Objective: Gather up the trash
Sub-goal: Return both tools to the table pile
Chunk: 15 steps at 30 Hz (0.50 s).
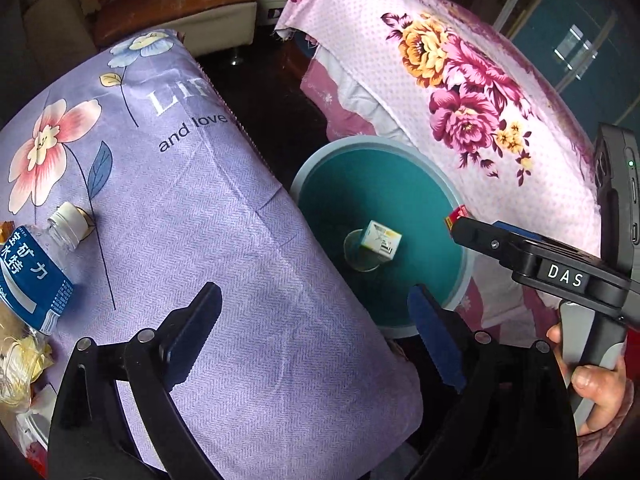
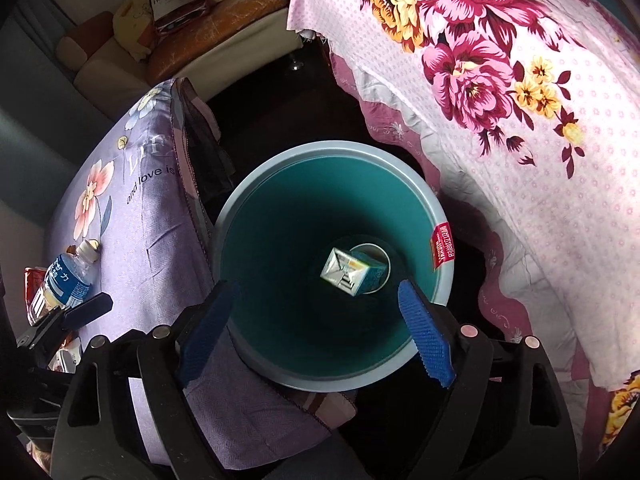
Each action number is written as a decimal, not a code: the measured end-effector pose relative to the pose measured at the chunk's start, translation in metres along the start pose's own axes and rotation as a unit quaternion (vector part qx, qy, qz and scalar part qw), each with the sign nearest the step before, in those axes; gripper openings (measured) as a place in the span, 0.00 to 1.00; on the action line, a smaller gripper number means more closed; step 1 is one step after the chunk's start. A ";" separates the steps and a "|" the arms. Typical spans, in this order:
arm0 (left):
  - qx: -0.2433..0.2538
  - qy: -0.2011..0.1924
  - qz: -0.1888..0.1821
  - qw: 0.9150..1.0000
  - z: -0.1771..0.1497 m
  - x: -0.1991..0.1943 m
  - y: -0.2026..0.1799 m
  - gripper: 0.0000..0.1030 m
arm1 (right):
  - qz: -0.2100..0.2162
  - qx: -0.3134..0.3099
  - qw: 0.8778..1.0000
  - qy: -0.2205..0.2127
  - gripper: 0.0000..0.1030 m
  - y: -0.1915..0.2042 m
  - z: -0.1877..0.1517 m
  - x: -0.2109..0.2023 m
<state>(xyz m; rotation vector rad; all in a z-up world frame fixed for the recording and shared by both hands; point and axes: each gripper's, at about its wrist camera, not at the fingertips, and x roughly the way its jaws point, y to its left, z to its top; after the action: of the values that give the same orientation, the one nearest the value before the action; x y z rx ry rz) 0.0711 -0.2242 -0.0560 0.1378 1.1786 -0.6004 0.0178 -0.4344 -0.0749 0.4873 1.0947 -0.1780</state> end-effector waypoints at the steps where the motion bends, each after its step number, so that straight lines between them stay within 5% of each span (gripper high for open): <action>1: -0.001 -0.004 0.001 1.000 -0.001 -0.004 0.001 0.92 | -0.001 0.000 1.000 0.001 0.80 0.003 0.000 -0.001; 15: -0.035 -0.058 0.003 0.998 -0.024 -0.068 0.041 0.93 | -0.009 -0.049 0.999 0.004 0.82 0.071 -0.016 -0.023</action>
<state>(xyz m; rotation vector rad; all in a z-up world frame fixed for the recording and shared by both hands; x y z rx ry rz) 0.0554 -0.1552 -0.0123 0.0461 1.0847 -0.5541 0.0208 -0.3663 -0.0395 0.3902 1.1105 -0.1372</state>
